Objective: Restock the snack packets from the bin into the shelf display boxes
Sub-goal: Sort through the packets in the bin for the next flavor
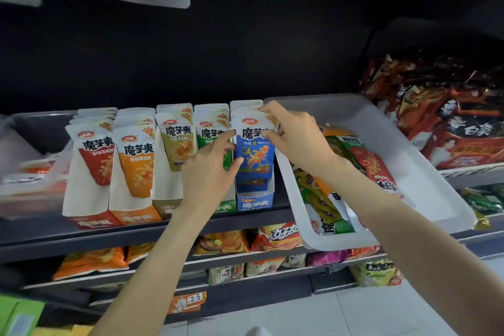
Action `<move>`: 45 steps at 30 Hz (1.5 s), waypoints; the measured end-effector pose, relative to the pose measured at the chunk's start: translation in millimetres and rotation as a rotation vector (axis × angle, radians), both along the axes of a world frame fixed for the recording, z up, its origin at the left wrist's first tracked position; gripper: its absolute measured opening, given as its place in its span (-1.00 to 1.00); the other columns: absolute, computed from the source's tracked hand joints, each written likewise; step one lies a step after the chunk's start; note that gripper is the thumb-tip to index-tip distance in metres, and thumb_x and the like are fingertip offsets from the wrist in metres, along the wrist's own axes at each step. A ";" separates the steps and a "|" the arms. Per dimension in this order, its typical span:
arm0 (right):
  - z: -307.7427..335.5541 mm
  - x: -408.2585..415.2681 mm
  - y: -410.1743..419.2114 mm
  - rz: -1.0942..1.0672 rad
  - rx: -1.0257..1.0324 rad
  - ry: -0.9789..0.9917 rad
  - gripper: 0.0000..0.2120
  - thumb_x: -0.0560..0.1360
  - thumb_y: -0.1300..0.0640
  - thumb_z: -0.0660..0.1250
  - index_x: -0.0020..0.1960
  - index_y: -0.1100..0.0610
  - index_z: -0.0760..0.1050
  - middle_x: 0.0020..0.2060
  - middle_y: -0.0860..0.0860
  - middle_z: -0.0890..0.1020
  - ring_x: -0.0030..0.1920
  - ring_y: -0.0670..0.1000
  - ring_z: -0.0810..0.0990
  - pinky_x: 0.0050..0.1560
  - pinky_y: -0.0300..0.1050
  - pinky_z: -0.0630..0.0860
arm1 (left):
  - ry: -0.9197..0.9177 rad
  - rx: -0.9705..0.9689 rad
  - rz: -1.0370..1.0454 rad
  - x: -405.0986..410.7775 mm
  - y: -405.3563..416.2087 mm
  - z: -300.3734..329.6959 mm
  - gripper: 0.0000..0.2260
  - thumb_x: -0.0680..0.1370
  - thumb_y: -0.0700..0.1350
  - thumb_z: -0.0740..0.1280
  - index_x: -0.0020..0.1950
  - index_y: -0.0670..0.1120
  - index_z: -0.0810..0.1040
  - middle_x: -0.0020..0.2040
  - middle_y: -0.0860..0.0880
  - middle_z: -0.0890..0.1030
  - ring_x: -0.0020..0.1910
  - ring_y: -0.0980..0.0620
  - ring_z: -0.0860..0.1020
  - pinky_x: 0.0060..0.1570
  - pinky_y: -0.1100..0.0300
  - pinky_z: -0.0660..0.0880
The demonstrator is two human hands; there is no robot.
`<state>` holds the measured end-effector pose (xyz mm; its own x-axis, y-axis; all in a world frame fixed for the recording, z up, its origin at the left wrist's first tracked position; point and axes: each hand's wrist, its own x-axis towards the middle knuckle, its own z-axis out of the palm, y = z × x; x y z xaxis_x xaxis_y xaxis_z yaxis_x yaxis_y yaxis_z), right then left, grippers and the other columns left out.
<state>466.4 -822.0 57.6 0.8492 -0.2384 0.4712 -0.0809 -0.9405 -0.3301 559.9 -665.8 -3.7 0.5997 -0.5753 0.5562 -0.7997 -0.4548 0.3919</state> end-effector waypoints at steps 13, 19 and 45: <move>-5.5 -34.8 -39.3 0.013 -0.159 -0.063 -0.73 0.51 0.20 0.32 0.21 0.15 0.53 0.13 0.07 0.57 0.13 0.05 0.51 0.10 -0.13 0.43 | -0.083 -0.134 -0.058 -5.9 -7.7 11.5 -0.69 0.54 -0.06 0.27 0.27 -0.10 0.49 0.07 -0.03 0.59 -0.02 0.04 0.56 -0.18 0.29 0.40; -34.8 -115.2 -102.2 -0.192 -0.136 0.219 -0.68 0.53 0.06 0.34 0.26 0.09 0.50 0.19 0.08 0.56 0.17 0.14 0.51 0.21 0.08 0.44 | 0.001 -0.120 -0.514 -44.0 -64.5 53.9 -0.70 0.51 0.05 0.27 0.21 0.03 0.52 -0.04 0.17 0.61 -0.02 0.17 0.54 -0.04 0.27 0.46; -20.5 -160.8 -108.3 -0.339 0.067 -0.117 -0.80 0.53 0.14 0.33 0.14 0.12 0.57 0.11 0.01 0.59 0.09 0.02 0.55 0.07 -0.07 0.50 | -0.491 0.141 -0.585 -18.8 -160.6 32.5 -0.71 0.49 -0.07 0.15 -0.10 -0.07 0.68 -0.32 0.01 0.67 -0.43 -0.05 0.61 -0.47 0.19 0.48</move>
<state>305.5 -930.4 37.1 0.6582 -0.5305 0.5341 -0.3422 -0.8428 -0.4154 541.1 -826.4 28.8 -0.1194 -0.8073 0.5779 -0.9922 0.0753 -0.0998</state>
